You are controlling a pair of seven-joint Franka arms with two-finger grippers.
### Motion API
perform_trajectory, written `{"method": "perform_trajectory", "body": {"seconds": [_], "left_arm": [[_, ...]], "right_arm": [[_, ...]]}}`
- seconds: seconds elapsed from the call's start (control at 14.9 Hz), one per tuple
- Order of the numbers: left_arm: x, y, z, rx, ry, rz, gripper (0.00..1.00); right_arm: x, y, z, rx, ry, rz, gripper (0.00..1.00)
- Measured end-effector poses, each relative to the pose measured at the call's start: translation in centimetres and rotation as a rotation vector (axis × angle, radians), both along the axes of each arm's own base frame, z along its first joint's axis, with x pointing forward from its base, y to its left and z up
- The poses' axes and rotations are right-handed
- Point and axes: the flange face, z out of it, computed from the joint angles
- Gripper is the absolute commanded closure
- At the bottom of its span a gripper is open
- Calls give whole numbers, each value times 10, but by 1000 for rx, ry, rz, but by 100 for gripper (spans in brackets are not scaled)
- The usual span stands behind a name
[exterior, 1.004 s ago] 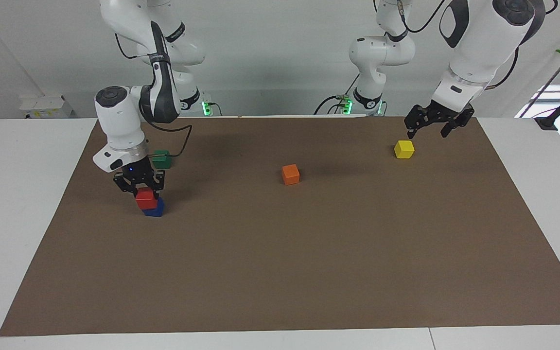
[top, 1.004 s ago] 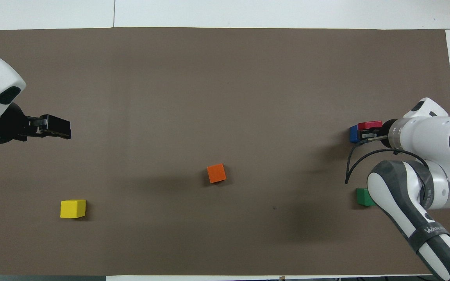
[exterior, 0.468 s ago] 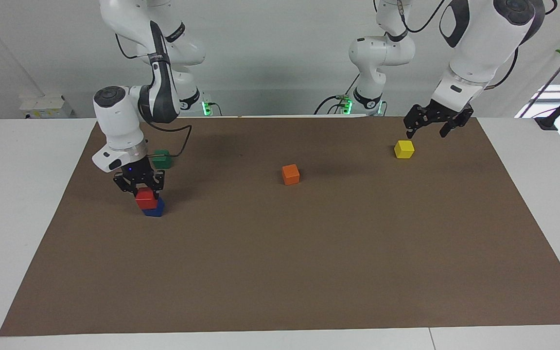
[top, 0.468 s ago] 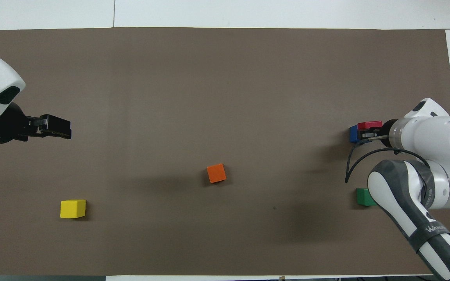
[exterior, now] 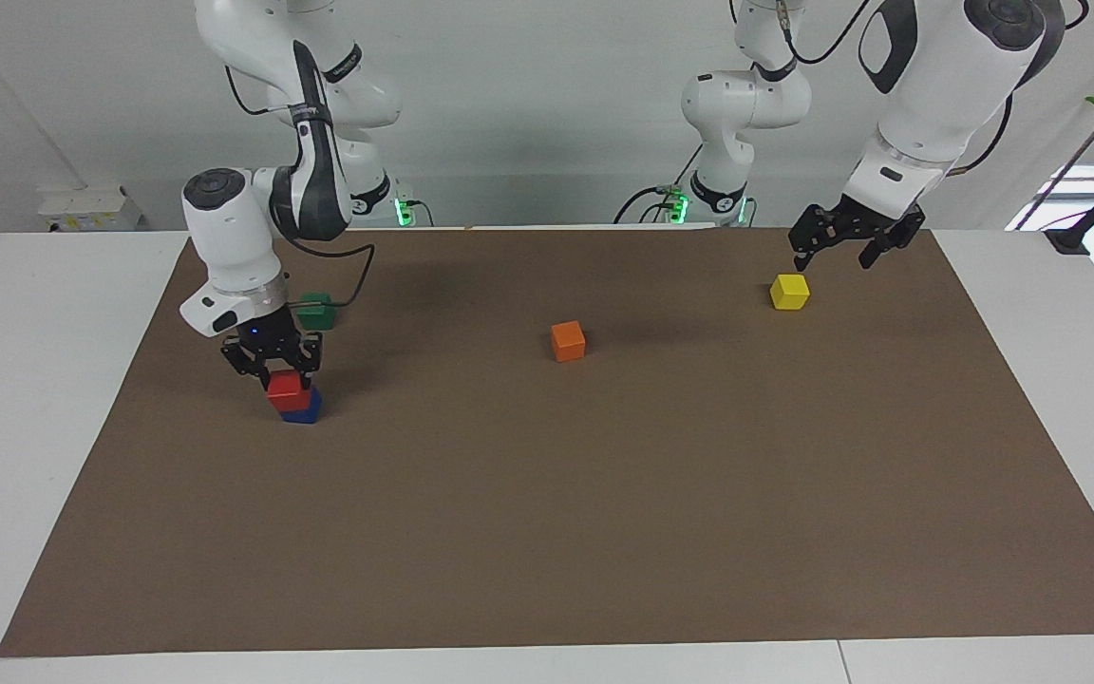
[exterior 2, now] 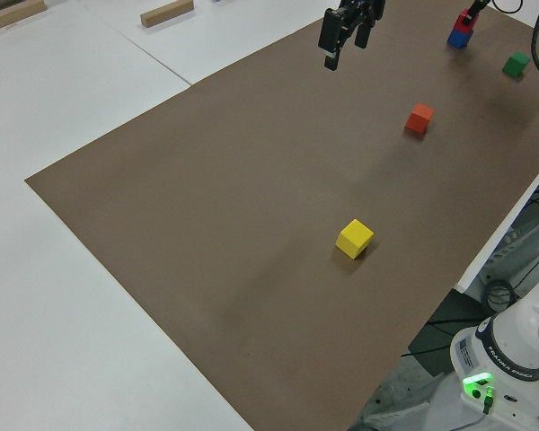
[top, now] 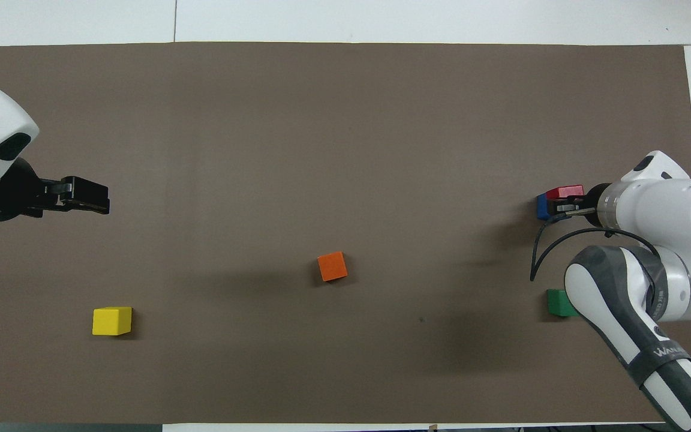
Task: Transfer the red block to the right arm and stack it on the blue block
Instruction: 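Lower the red cube onto the blue cube with the right gripper, then open the right gripper and raise it away from the stack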
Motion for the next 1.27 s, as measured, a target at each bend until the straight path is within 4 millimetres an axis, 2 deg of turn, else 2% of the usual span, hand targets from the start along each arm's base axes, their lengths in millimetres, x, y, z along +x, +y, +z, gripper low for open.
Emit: {"method": "perform_trajectory", "body": {"seconds": [0.07,0.4,0.54,0.6,0.67,0.8,0.94,1.07,1.27], "left_arm": [[0,0,0,0,0,0,0],[0,0,-2,3,4,0,0],[-1,0,-3,3,6,0,0],[-1,0,-3,4,6,0,0],[-1,0,-3,4,6,0,0],[-1,1,-3,4,6,0,0],[-1,1,-3,4,6,0,0],[-2,1,-1,3,3,1,0],[-5,4,5,2,-8,7,0]], "right_arm": [[0,0,0,0,0,0,0],[4,0,6,0,-10,-1,0],[9,-1,16,-2,8,-3,0],[14,-1,29,-4,36,-4,0],[20,-2,48,-8,68,0,0],[32,-4,101,-16,95,11,0],[35,-7,153,-21,96,16,0],[27,-9,191,-23,128,15,0],[8,-9,236,-15,208,5,0]]}}
